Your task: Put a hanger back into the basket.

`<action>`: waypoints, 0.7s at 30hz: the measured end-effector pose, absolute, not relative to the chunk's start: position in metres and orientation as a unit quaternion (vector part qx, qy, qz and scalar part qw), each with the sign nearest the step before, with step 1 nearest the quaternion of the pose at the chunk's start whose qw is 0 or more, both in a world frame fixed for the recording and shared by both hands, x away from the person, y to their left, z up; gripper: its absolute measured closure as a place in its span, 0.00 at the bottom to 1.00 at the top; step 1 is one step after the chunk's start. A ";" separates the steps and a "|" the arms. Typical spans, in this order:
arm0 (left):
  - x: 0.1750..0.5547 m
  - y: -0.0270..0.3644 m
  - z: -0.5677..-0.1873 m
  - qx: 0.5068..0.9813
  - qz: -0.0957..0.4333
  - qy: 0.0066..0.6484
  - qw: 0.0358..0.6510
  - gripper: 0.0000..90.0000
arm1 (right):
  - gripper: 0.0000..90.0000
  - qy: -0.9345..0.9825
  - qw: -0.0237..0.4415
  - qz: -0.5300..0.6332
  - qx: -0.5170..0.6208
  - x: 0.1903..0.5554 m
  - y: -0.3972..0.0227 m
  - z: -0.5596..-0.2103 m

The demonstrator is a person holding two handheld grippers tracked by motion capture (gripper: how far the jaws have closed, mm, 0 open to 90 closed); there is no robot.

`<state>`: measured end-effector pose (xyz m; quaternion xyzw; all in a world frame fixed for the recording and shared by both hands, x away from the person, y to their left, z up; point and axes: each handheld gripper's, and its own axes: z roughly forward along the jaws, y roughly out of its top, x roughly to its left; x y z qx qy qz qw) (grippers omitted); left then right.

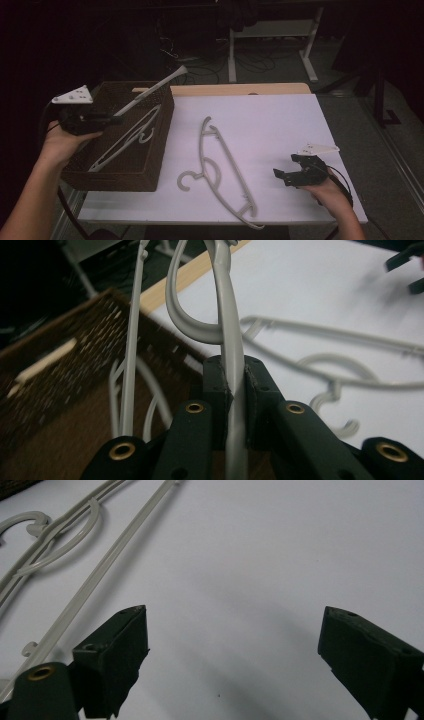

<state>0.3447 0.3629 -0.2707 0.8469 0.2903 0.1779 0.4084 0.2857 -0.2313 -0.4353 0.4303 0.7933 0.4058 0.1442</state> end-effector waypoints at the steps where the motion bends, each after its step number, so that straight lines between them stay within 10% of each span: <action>1: 0.345 0.363 -0.271 0.847 0.178 0.290 0.408 0.91 | 0.14 0.794 0.144 0.406 0.430 0.286 -0.232 -0.436; 21: 0.348 0.409 -0.318 0.850 0.169 0.356 0.350 0.91 | 0.14 0.792 0.147 0.402 0.437 0.286 -0.234 -0.436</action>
